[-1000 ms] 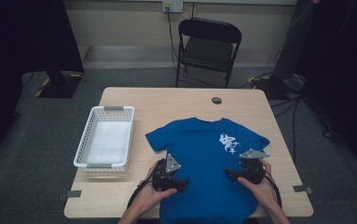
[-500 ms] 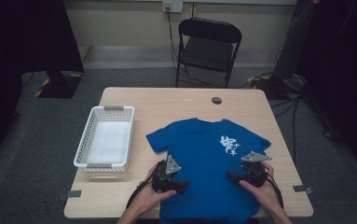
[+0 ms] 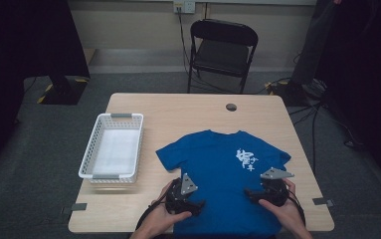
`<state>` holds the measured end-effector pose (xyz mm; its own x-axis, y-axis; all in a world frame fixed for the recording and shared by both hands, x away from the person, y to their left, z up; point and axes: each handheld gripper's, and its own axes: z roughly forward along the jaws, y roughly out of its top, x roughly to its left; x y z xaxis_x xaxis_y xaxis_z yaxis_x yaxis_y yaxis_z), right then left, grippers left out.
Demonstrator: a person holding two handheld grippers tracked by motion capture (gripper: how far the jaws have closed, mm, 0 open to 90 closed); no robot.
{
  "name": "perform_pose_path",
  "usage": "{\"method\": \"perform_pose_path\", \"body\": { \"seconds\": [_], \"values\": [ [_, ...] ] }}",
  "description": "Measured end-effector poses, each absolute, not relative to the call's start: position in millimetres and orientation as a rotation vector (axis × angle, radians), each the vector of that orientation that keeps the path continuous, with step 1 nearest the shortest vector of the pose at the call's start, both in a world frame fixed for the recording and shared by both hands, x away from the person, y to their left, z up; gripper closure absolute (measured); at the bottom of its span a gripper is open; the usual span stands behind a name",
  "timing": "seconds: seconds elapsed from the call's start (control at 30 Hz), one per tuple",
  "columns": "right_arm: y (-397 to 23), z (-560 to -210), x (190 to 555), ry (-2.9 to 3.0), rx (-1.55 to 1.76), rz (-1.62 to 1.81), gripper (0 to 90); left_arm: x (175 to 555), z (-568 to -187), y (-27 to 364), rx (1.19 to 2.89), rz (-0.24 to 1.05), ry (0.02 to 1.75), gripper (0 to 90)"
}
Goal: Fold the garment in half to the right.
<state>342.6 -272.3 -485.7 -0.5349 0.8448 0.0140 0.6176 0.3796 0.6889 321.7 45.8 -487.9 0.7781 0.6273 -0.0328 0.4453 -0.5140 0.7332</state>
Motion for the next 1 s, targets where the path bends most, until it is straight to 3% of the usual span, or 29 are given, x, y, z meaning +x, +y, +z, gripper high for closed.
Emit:
{"method": "perform_pose_path", "body": {
  "seconds": [1.0],
  "values": [
    [-281.6, -485.2, 296.5, 2.289, 1.277, 0.945, 14.8, 296.8, -485.9, 50.1, 2.230, 0.256, 0.717, 19.6]
  ]
}}
